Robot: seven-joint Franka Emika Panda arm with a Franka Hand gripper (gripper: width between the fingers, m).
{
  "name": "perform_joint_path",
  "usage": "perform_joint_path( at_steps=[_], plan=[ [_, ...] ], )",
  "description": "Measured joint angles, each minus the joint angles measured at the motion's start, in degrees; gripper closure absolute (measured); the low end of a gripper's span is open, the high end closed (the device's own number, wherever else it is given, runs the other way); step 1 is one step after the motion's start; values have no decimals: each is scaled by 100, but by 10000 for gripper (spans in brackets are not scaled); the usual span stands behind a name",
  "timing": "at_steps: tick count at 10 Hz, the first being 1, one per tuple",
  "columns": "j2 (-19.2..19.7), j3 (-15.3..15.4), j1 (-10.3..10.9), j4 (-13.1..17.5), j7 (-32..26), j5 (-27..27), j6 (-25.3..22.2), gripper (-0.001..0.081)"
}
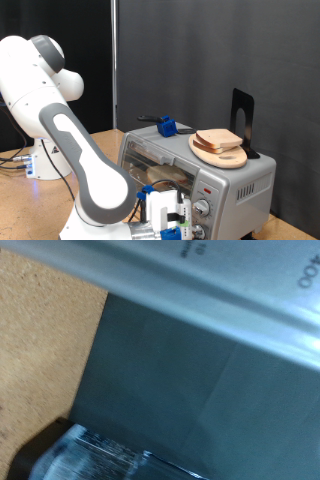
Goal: Make a piece of toast with the oven
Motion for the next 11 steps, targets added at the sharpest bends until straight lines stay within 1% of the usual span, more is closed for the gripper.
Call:
perform_joint_path(
  at_steps=[3,5,7,11],
  plan=[
    [283,133,-180,51,-827,235,-357,706],
    [492,187,-249,156,-1157,295,-622,706],
    [579,220,-285,176,-1258,370,-706,706],
    [567,221,-293,132,-1202,460,-671,706]
  ],
)
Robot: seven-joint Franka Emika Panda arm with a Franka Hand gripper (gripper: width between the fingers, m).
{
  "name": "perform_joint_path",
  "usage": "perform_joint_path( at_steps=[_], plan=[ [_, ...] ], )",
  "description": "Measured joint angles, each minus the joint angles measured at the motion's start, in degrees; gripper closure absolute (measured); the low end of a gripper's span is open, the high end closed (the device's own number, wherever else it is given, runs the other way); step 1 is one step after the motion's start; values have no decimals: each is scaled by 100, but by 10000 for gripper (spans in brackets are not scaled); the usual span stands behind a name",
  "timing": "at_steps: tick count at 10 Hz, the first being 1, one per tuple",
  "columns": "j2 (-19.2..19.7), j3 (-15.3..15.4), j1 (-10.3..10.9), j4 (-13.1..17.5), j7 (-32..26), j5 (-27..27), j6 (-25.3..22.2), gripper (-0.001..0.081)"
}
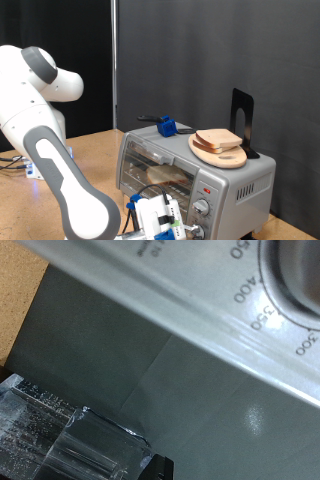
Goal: Make a piece of toast with the oven
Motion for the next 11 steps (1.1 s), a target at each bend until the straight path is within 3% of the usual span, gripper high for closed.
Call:
perform_joint_path(
  at_steps=[1,2,3,4,5,6,7,8,11],
  plan=[
    [-52,-10,-30,-9,93,-6,12,706],
    [-152,-20,-85,-10,257,-13,32,632],
    [-240,-25,-123,-20,383,-16,43,441],
    [-308,-32,-148,-27,519,-16,49,305],
    [-365,-54,-161,-36,684,-24,72,305],
    [-421,-104,-149,-49,964,-106,124,132],
    [-511,-218,-102,-69,1427,-384,146,132],
    [-614,-377,-5,-70,1997,-786,146,29],
    [-817,-710,218,-61,3299,-1627,-140,-1]
  ],
)
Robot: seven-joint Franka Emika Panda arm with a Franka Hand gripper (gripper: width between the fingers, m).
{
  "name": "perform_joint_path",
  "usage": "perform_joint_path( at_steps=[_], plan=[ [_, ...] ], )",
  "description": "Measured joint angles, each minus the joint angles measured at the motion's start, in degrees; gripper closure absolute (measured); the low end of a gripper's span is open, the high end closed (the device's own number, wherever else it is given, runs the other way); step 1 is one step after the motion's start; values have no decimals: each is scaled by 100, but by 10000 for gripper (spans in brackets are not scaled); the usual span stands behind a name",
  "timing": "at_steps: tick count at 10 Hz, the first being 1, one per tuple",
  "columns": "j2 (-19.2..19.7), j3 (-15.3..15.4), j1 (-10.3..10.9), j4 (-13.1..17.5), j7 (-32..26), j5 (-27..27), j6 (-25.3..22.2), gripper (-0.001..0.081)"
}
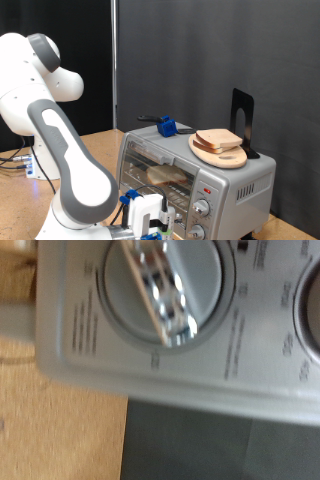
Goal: Make a piece of toast with the oven
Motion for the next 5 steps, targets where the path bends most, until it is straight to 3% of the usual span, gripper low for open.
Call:
perform_joint_path(
  at_steps=[5],
  plan=[
    [16,-52,-15,-8,286,-159,-604,-2]
  ],
)
